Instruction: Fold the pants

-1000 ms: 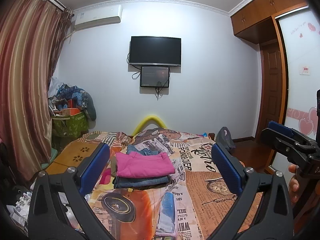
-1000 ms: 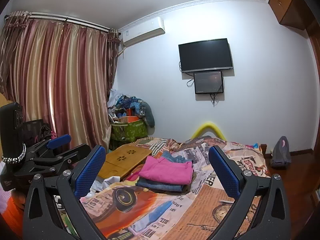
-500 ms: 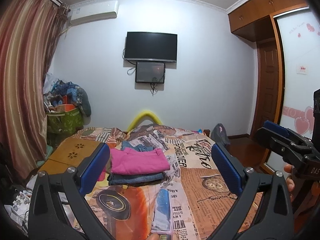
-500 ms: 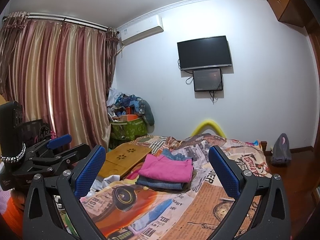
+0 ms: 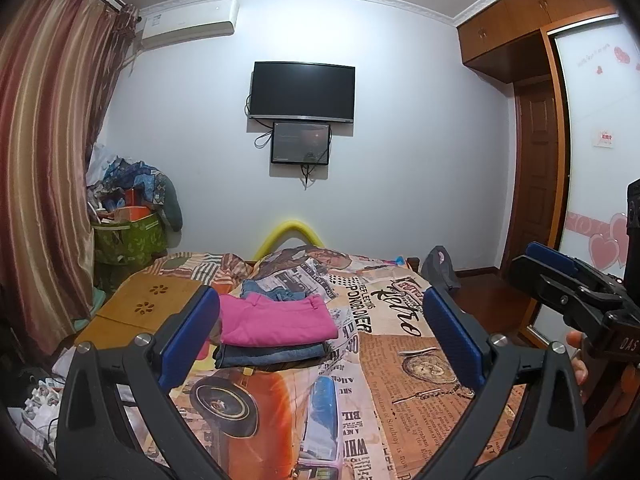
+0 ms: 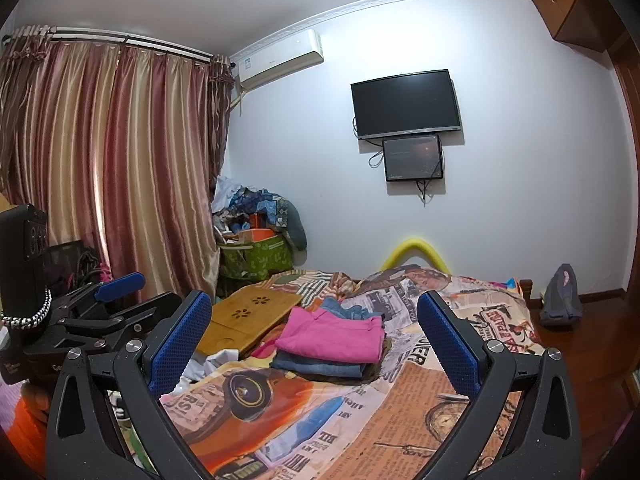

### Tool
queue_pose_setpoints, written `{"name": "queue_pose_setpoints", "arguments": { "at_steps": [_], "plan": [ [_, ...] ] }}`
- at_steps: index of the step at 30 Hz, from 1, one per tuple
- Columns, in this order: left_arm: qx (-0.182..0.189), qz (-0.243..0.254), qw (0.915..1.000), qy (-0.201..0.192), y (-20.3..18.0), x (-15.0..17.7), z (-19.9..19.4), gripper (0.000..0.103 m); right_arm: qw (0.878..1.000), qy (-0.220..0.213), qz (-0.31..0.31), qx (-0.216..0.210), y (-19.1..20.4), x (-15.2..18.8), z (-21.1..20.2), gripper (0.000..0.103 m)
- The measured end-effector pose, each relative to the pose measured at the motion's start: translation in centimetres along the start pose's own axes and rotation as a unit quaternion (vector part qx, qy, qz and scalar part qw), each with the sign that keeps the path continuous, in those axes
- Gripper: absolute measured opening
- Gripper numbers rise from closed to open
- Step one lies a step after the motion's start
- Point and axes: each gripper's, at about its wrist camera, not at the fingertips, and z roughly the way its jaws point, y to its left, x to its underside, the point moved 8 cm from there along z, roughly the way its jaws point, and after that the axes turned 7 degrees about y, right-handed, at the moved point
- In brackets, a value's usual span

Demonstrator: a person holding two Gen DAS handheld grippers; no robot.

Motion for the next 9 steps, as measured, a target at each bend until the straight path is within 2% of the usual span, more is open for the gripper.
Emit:
{"name": "queue_pose_setpoints", "arguments": {
  "at_steps": [9],
  "plan": [
    [0.004, -0.006, 1.0, -0.006, 0.13, -0.21, -0.41, 0.103, 1.0, 0.001, 0.002, 0.0, -0.2, 0.15, 0.07, 0.102]
  ]
}}
